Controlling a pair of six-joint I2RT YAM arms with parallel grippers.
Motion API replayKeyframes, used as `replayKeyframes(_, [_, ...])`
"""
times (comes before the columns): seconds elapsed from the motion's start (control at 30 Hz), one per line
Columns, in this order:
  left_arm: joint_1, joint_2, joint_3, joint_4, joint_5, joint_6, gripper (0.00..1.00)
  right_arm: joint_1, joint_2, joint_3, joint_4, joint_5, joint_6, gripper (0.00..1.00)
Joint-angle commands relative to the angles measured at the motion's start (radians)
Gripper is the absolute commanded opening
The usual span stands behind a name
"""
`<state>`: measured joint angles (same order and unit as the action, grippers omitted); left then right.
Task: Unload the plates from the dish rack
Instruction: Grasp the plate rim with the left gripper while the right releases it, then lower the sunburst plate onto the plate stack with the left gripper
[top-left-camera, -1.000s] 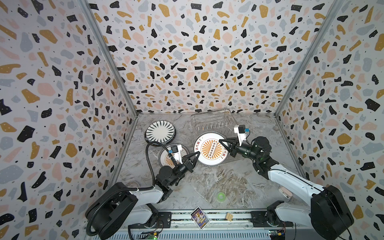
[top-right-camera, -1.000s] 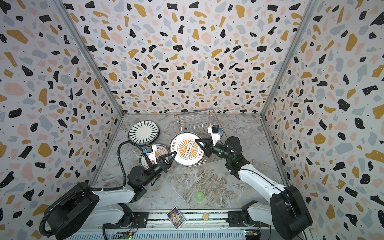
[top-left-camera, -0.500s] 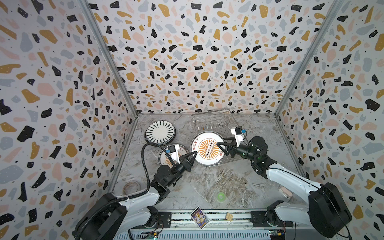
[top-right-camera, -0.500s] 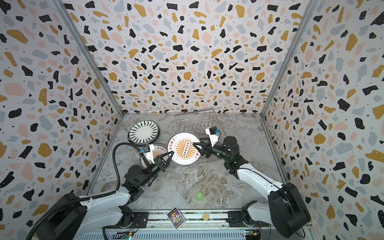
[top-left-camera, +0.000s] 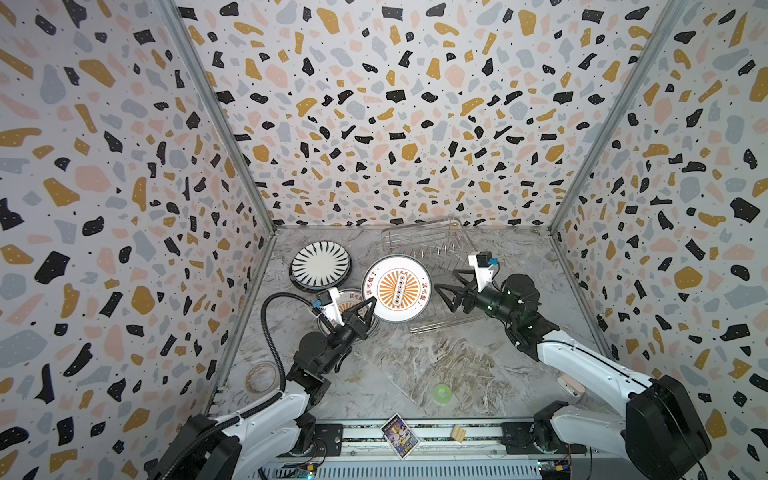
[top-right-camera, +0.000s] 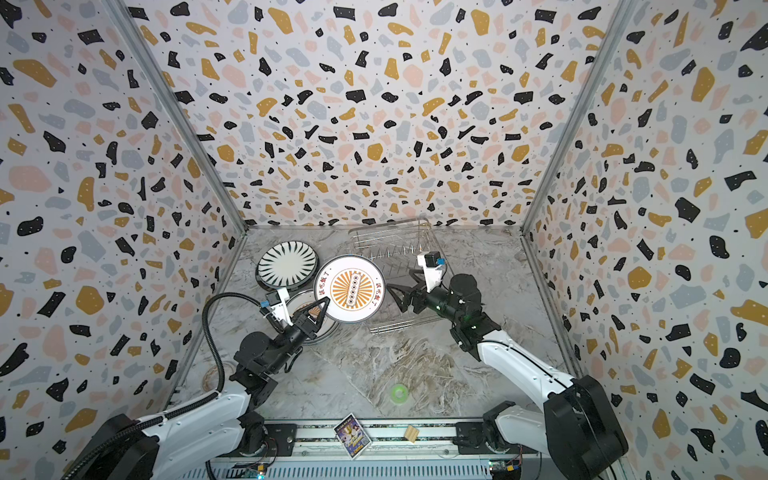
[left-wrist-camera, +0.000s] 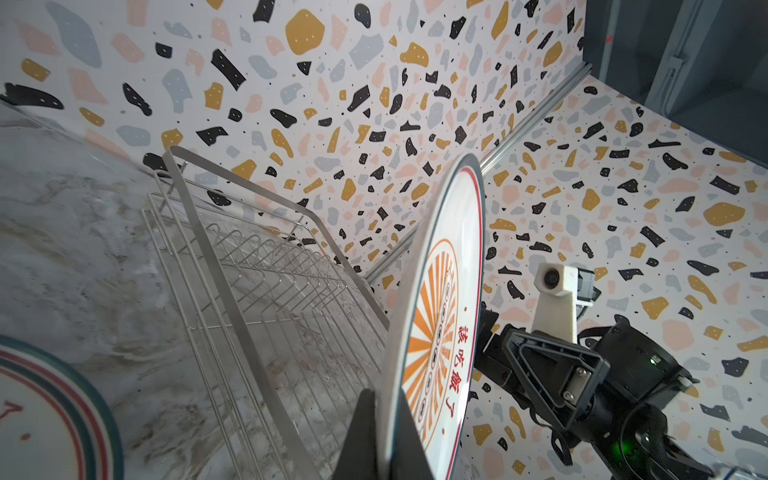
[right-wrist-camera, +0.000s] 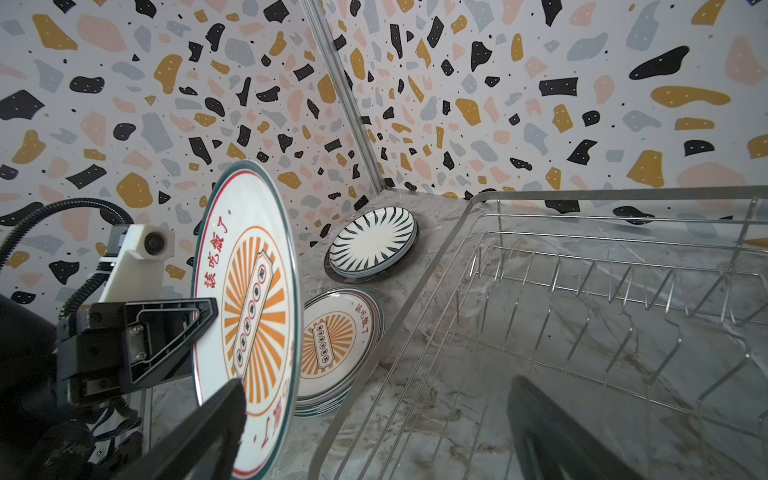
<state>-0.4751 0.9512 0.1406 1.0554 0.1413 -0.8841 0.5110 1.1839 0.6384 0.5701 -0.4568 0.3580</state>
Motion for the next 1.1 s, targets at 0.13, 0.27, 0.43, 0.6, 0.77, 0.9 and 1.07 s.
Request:
replayKeyframes(0.13, [0.086, -0.035, -0.027, 0.057, 0.021, -0.076, 0.00, 0.097, -0.024, -0.026, 0.081, 0.069, -0.030, 0.99])
replayKeyframes(0.27, [0.141, -0.066, -0.058, -0.002, -0.045, -0.133, 0.00, 0.181, 0.005, -0.024, 0.096, 0.154, -0.062, 0.99])
replayKeyframes(0.43, [0.188, -0.122, -0.079, -0.121, -0.105, -0.211, 0.00, 0.278, 0.078, 0.055, 0.064, 0.191, -0.124, 0.99])
replayKeyframes(0.6, [0.193, -0.171, -0.080, -0.284, -0.171, -0.299, 0.00, 0.347, 0.162, 0.116, 0.056, 0.233, -0.161, 0.99])
replayKeyframes(0.77, [0.199, -0.196, -0.052, -0.451, -0.193, -0.375, 0.00, 0.372, 0.254, 0.189, 0.011, 0.215, -0.192, 0.99])
replayKeyframes(0.9, [0.199, -0.189, -0.006, -0.610, -0.218, -0.419, 0.00, 0.395, 0.317, 0.228, 0.002, 0.204, -0.217, 0.99])
replayKeyframes(1.07, [0.208, -0.136, -0.012, -0.620, -0.221, -0.482, 0.00, 0.418, 0.381, 0.281, -0.021, 0.209, -0.230, 0.99])
